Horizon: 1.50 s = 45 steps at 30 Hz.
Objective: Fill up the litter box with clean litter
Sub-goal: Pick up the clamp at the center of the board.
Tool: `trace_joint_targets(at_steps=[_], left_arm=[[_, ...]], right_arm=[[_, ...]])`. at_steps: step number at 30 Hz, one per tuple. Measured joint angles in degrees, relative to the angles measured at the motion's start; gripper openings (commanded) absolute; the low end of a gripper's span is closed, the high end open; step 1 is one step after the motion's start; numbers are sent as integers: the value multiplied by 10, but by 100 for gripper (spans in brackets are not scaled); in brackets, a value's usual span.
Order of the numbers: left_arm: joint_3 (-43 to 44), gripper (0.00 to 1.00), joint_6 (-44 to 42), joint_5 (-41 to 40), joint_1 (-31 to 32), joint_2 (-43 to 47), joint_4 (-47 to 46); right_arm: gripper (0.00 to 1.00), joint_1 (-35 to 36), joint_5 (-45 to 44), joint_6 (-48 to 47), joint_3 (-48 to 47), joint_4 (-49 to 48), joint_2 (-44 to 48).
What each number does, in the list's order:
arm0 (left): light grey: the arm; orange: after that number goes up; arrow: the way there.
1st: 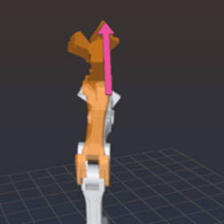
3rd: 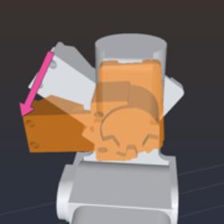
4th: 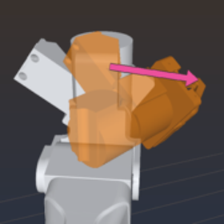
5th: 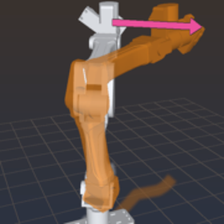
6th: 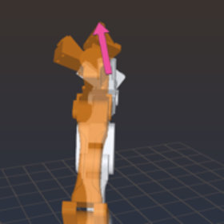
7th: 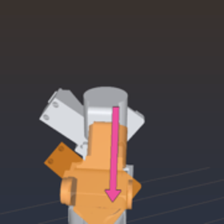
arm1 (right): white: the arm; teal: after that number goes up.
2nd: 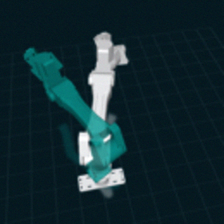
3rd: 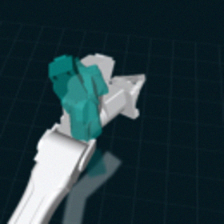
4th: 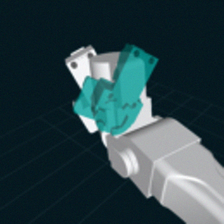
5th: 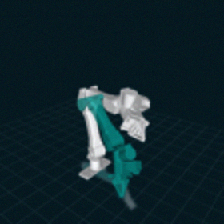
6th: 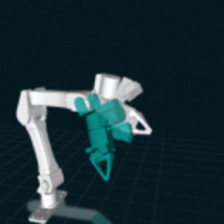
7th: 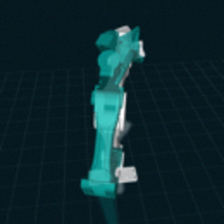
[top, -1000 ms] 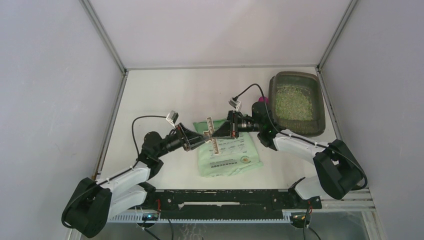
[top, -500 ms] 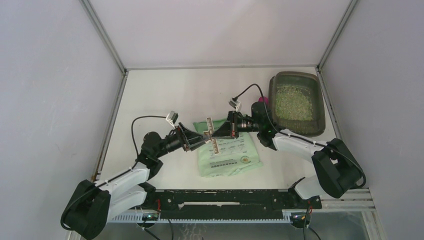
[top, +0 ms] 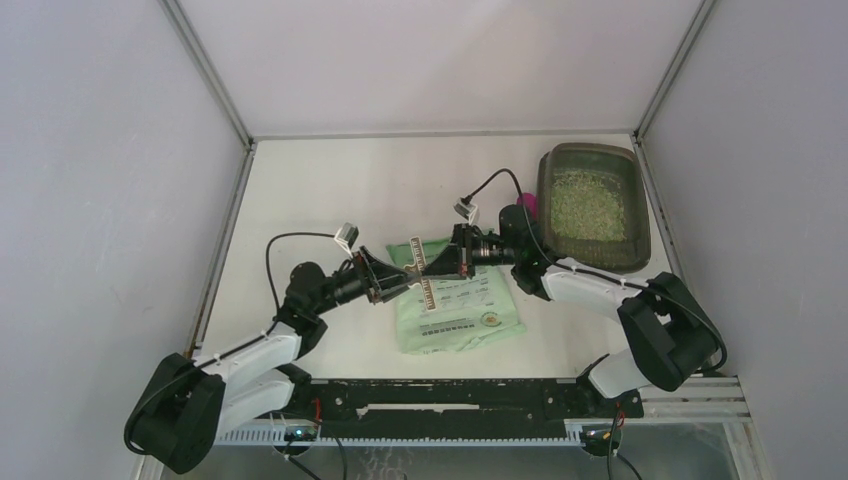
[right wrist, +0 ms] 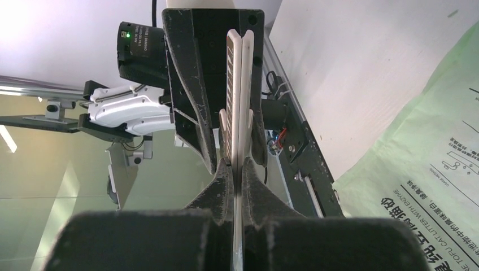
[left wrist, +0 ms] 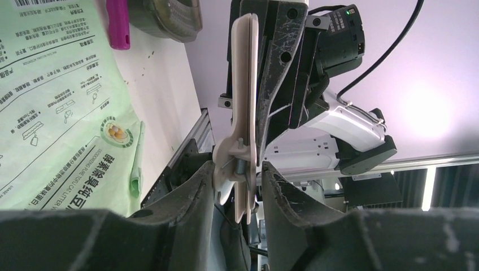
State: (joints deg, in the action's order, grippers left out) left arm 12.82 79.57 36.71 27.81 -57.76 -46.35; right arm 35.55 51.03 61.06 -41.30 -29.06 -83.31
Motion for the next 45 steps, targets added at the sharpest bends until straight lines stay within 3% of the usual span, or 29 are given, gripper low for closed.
trace_joint_targets(at_steps=[6,8,11,12,24,40,42,44,45], left_arm=[[0,42,1,2,-1,-14,-17],[0,35,2,3,-2,-15,-21],[0,16,3,7,-4,-15,-20],[0,15,4,9,-5,-15,-20],[-5,38,9,12,-7,-22,-33],[-12,32,16,15,-13,-25,-47],[-15,23,16,15,-13,-25,-50],[-16,3,16,15,-14,-25,-51],[-16,0,17,16,-14,-25,-52]], right_arm=[[0,7,1,-2,0,1,-4],[0,7,1,-3,0,1,-4],[0,7,3,-3,0,0,-4],[0,7,3,-3,0,0,-4],[0,4,3,-5,0,1,-5],[0,0,3,-9,0,4,-6],[0,0,3,-9,0,5,-7],[0,0,4,-10,0,5,-7],[0,0,5,-10,0,5,-8]])
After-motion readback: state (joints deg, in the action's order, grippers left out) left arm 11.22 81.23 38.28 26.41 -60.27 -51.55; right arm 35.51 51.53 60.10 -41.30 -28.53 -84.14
